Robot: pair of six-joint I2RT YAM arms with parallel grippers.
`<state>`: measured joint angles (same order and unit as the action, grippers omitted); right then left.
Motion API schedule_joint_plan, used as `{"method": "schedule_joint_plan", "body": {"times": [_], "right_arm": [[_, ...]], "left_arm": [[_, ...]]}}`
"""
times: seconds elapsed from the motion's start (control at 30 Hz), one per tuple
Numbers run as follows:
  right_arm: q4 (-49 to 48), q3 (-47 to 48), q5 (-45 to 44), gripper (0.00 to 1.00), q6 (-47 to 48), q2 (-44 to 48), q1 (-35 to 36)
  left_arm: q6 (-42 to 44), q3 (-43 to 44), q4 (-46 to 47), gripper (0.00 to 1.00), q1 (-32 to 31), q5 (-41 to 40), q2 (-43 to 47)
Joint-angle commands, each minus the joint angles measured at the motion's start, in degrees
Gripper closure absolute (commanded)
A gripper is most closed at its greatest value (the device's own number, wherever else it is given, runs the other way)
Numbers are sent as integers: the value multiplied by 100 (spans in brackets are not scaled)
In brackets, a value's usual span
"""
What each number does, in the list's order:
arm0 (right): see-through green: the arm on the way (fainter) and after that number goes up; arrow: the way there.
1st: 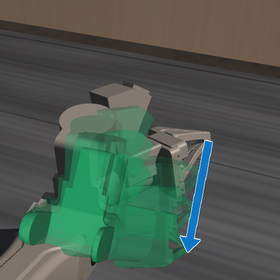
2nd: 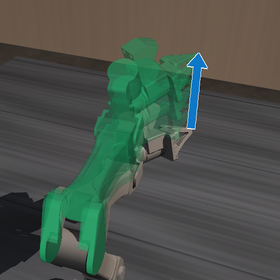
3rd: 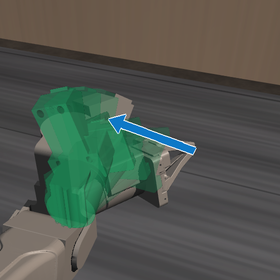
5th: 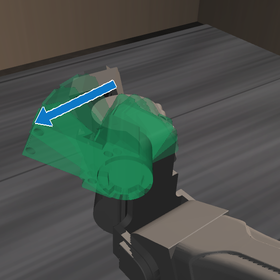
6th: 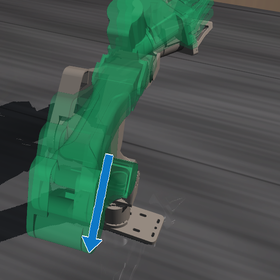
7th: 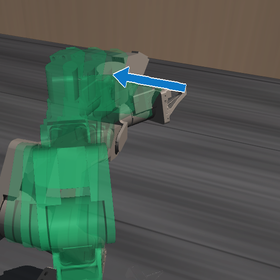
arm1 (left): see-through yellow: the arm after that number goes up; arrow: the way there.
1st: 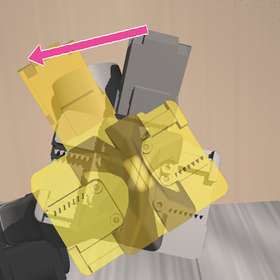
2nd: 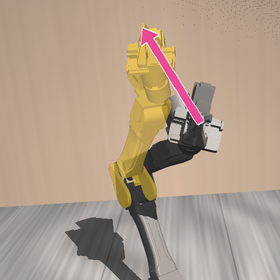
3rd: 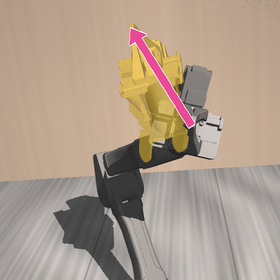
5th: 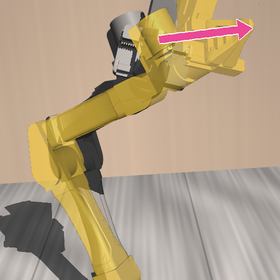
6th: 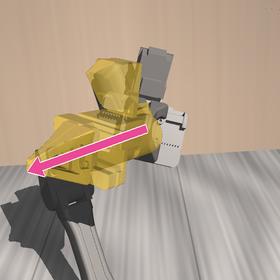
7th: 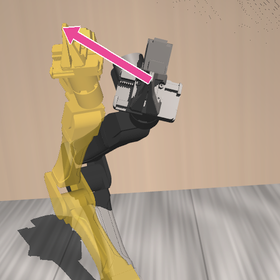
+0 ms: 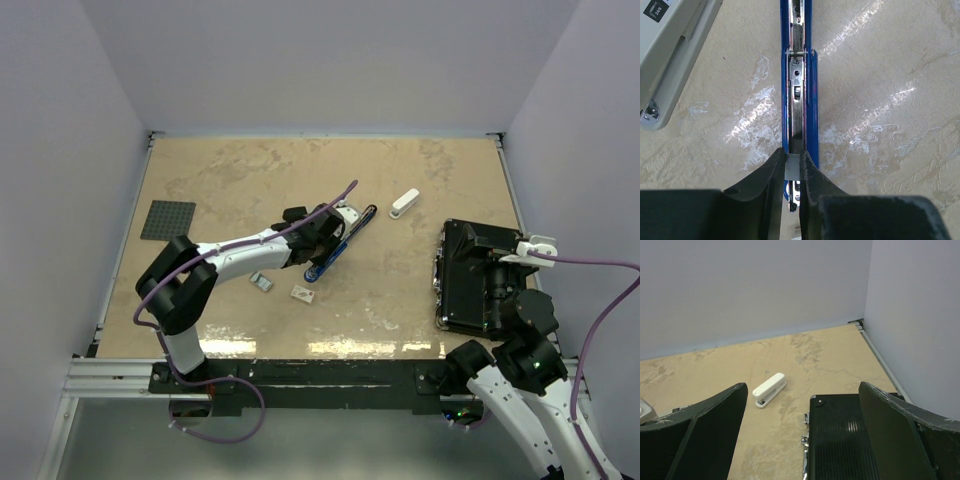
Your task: Load the staples into the stapler
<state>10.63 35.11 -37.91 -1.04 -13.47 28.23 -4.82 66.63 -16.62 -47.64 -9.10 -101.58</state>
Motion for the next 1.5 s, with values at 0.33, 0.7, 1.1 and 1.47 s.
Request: {"method": "schedule_joint_plan", "body": {"times": [0.33,0.7,1.1,1.47], "right_arm": [[-255,-40,47,2,69,3,25],[-255,-40,47,2,69,12,16],[-255,-40,73,2,77,-6,25],[-264,-40,82,2,69,-6,16]], "left_arm": [[86,-36,283,100,44,128,-11],[86,-71,274,100,53,146,-63],[113,-106,256,100,53,111,-99],[43,-80,265,100,53,172,-29]]}}
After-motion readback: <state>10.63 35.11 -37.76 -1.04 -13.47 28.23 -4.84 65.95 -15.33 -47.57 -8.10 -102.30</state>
